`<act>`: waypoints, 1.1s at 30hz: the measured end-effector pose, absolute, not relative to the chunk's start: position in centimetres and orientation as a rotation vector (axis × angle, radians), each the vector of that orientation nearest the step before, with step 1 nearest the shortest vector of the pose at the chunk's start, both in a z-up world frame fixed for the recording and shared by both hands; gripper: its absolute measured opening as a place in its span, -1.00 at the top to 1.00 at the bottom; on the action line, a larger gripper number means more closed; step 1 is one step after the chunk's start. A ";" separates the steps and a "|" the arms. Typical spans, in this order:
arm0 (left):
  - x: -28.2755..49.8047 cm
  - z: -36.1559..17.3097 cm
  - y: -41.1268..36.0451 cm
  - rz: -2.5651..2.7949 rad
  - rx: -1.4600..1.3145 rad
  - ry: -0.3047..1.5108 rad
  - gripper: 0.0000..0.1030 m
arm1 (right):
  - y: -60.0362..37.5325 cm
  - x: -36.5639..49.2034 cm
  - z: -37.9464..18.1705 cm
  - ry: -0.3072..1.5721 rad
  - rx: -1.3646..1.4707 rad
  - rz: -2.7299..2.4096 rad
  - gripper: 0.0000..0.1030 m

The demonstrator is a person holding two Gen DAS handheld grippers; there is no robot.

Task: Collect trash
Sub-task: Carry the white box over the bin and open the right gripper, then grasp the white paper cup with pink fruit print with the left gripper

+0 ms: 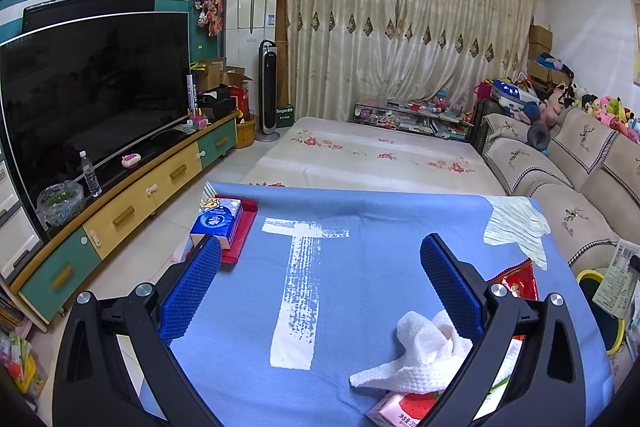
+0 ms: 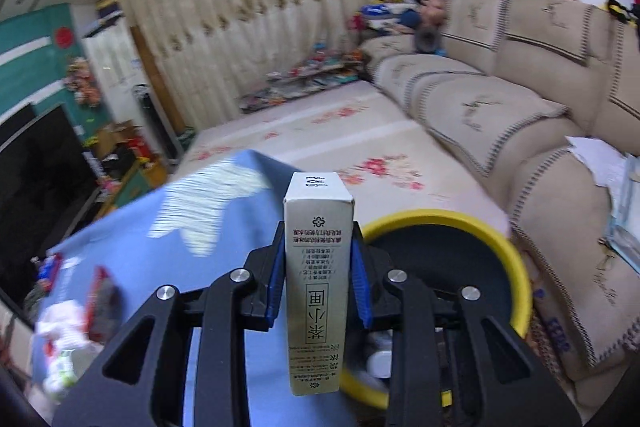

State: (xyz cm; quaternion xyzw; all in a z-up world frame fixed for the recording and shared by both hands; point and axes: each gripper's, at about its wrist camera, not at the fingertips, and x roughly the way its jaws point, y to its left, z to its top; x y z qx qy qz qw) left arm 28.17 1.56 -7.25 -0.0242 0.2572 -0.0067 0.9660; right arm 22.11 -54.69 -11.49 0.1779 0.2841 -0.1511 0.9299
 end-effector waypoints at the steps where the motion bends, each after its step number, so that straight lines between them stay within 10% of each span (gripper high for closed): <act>1: 28.3 -7.3 1.6 -0.014 -0.048 0.523 -0.91 | -55.4 22.3 -12.1 0.596 0.368 -0.330 0.45; 33: 16.4 -5.3 0.6 -0.106 0.079 0.622 -0.91 | -54.1 18.1 -14.3 0.621 0.384 -0.354 -0.02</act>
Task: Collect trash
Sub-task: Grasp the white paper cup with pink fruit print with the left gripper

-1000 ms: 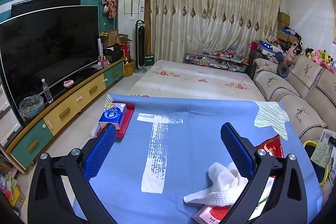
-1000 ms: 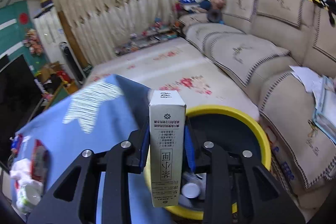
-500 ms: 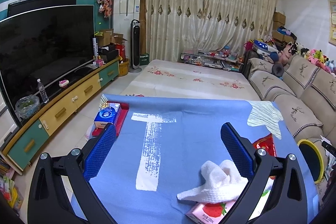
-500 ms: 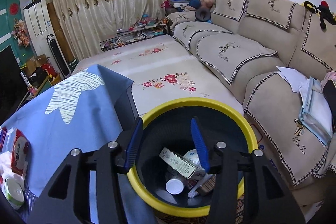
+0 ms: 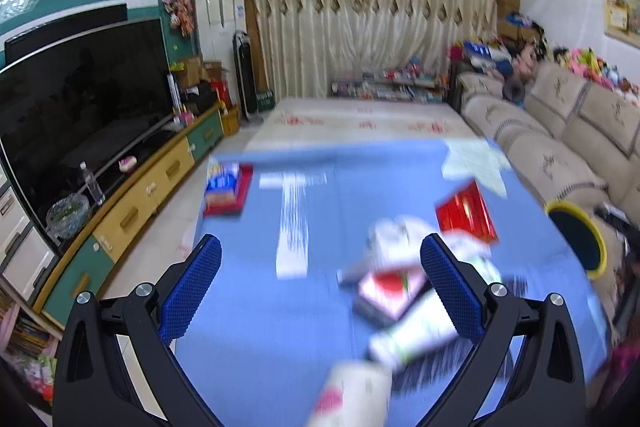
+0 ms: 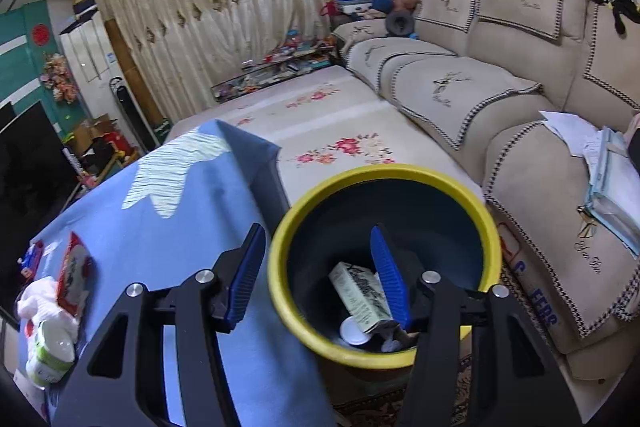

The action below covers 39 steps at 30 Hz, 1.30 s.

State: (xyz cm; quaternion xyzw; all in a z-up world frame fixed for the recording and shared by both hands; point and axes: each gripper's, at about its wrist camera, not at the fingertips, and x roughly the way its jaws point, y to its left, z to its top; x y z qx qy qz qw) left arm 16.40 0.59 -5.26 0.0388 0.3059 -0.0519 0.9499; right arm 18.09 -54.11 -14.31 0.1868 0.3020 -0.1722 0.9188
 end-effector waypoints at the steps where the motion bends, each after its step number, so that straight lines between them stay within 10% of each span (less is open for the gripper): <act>1: 15.6 -5.7 0.5 -0.121 0.087 0.647 -0.91 | -53.9 18.0 -14.2 0.620 0.384 -0.343 -0.02; 14: 13.0 -13.5 -1.4 -0.225 0.247 0.942 -0.90 | -52.3 16.7 -13.5 0.610 0.392 -0.285 -0.05; 22: 14.1 -16.5 -1.0 -0.231 0.242 1.048 -0.35 | -52.1 16.7 -13.3 0.610 0.390 -0.272 -0.05; 39: 12.5 -9.8 -4.3 -0.379 0.214 0.894 -0.18 | -53.2 15.5 -12.7 0.585 0.405 -0.291 -0.05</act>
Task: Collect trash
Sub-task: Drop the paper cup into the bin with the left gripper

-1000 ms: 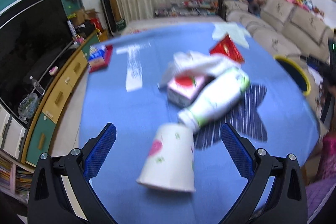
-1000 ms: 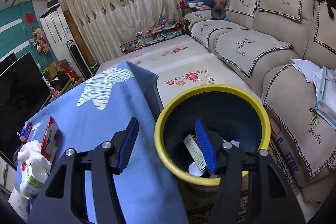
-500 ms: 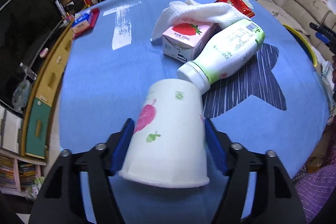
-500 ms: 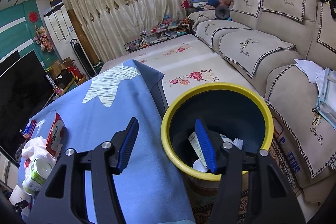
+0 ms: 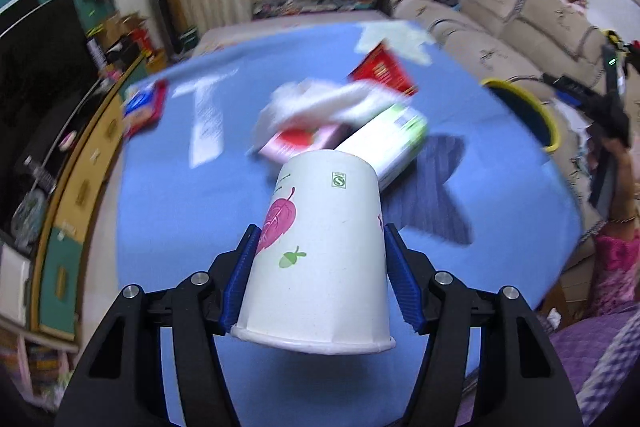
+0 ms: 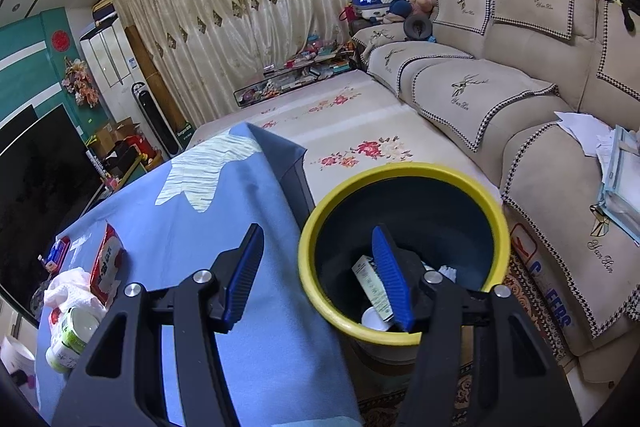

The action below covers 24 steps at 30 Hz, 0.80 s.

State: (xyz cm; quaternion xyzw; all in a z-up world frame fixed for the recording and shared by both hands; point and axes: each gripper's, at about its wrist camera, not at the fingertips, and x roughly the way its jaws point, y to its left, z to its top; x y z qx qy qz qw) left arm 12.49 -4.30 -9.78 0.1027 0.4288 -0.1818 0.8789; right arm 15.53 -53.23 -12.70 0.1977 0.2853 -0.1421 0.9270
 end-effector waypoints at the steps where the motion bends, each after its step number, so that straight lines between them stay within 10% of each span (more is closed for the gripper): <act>1: 12.9 -9.3 -5.4 -0.410 0.210 0.878 -0.18 | -53.4 15.4 -12.7 0.582 0.405 -0.296 -0.05; 24: 24.7 -12.4 -42.2 -0.869 0.308 0.895 -0.19 | -63.4 10.9 -15.8 0.587 0.470 -0.498 -0.05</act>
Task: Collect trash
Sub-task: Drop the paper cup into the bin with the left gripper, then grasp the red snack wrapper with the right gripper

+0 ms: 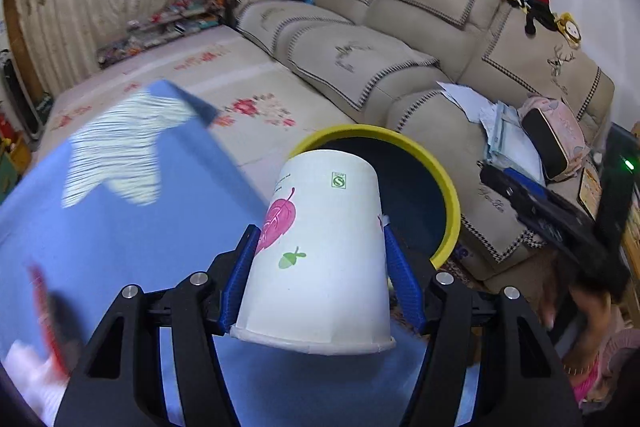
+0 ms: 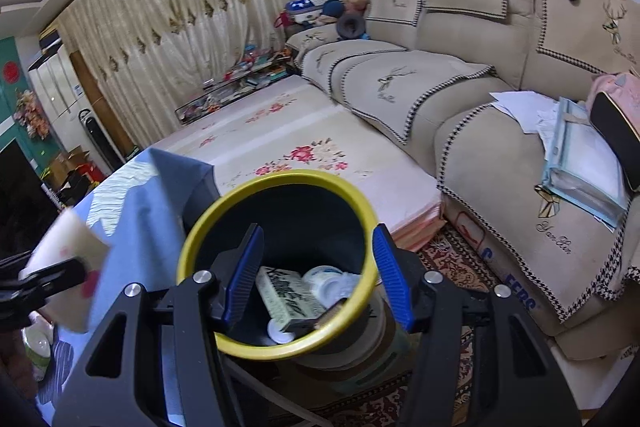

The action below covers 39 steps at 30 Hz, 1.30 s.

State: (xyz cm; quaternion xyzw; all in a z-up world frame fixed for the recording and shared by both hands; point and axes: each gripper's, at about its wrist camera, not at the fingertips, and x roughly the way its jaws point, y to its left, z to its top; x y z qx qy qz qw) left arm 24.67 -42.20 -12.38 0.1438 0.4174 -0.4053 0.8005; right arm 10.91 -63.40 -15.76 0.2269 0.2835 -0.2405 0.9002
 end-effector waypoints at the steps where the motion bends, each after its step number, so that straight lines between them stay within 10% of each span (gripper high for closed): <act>1: 25.2 -13.0 -43.9 -0.877 0.320 0.914 -0.19 | -63.8 10.7 -16.0 0.588 0.476 -0.502 -0.05; 16: 28.9 -17.7 -53.0 -0.842 0.280 1.000 -0.48 | -66.7 9.4 -18.2 0.609 0.532 -0.540 -0.05; 39: 25.2 -4.5 -12.4 -0.331 -0.025 0.503 -0.89 | -52.1 18.4 -14.2 0.672 0.298 -0.275 -0.11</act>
